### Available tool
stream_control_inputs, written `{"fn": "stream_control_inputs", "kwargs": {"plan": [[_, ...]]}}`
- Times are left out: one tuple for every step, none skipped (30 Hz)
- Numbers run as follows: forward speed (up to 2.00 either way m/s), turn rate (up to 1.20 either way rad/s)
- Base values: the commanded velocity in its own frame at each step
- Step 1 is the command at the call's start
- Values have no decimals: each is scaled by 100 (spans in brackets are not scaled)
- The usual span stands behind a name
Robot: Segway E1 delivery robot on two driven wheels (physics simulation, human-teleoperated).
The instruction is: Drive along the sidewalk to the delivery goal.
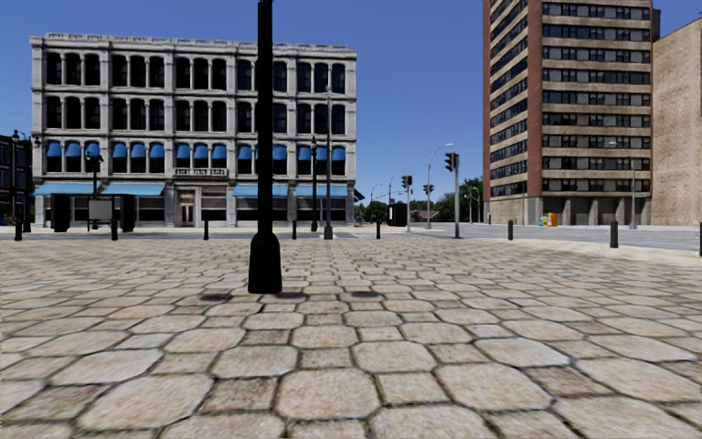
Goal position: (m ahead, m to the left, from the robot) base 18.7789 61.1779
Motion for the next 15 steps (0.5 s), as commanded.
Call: {"fn": "stream_control_inputs", "kwargs": {"plan": [[200, 0], [200, 0], [200, 0], [200, 0], [200, 0], [200, 0], [200, 0], [200, 0], [200, 0], [200, 0], [200, 0], [200, 0], [200, 0], [200, 0], [200, 0]]}}
